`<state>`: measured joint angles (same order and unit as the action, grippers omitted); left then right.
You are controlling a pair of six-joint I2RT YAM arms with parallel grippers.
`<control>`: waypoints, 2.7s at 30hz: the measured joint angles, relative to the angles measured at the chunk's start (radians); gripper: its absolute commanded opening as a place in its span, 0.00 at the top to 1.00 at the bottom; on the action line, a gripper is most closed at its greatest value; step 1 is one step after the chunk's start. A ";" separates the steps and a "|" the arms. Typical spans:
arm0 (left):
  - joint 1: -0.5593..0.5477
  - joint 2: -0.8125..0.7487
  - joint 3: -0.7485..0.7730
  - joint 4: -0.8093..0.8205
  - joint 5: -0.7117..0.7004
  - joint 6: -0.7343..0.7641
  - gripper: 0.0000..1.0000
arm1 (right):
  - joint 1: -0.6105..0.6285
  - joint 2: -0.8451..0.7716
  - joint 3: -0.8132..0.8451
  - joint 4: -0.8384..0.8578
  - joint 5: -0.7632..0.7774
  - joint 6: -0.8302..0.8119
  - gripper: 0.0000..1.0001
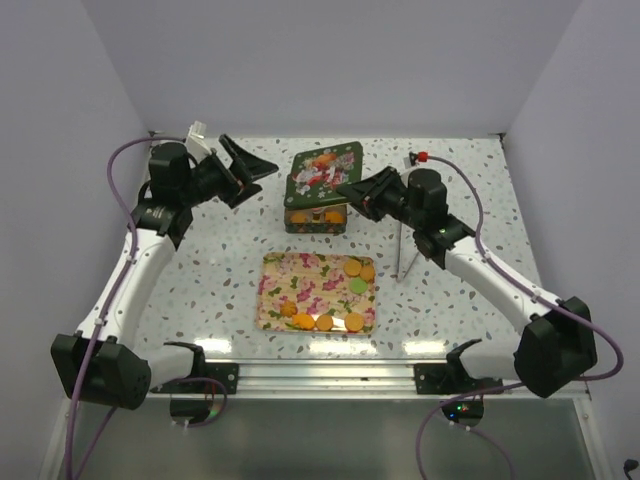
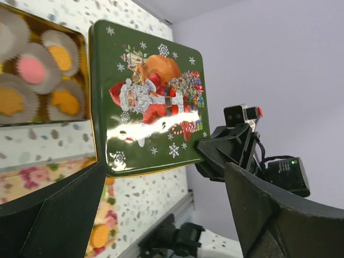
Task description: Pack the cookies
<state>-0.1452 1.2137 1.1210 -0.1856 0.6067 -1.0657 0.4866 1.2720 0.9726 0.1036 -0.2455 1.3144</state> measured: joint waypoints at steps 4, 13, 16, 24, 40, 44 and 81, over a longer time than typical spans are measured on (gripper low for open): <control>0.000 -0.008 0.038 -0.165 -0.103 0.102 0.04 | -0.003 0.100 -0.022 0.048 0.002 0.002 0.96; -0.024 -0.027 0.016 -0.359 -0.229 0.175 0.06 | -0.006 0.225 -0.032 0.170 -0.024 -0.003 0.96; -0.092 0.002 0.052 -0.399 -0.269 0.194 0.07 | -0.008 0.261 -0.004 0.192 -0.037 -0.015 0.97; -0.224 0.091 0.179 -0.431 -0.328 0.251 0.07 | -0.019 0.327 0.031 0.236 -0.053 -0.042 0.98; -0.227 0.203 0.199 -0.423 -0.508 0.329 0.07 | -0.130 0.575 0.020 0.476 -0.204 -0.017 1.00; -0.216 0.232 0.199 -0.415 -0.525 0.343 0.07 | -0.129 0.595 0.020 0.527 -0.234 0.009 1.00; -0.180 0.562 0.249 -0.291 -0.481 0.399 0.08 | -0.171 0.679 -0.034 0.653 -0.324 0.036 0.81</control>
<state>-0.3256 1.7760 1.3705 -0.4770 0.1253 -0.6662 0.3157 1.9514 0.9382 0.7570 -0.5694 1.3502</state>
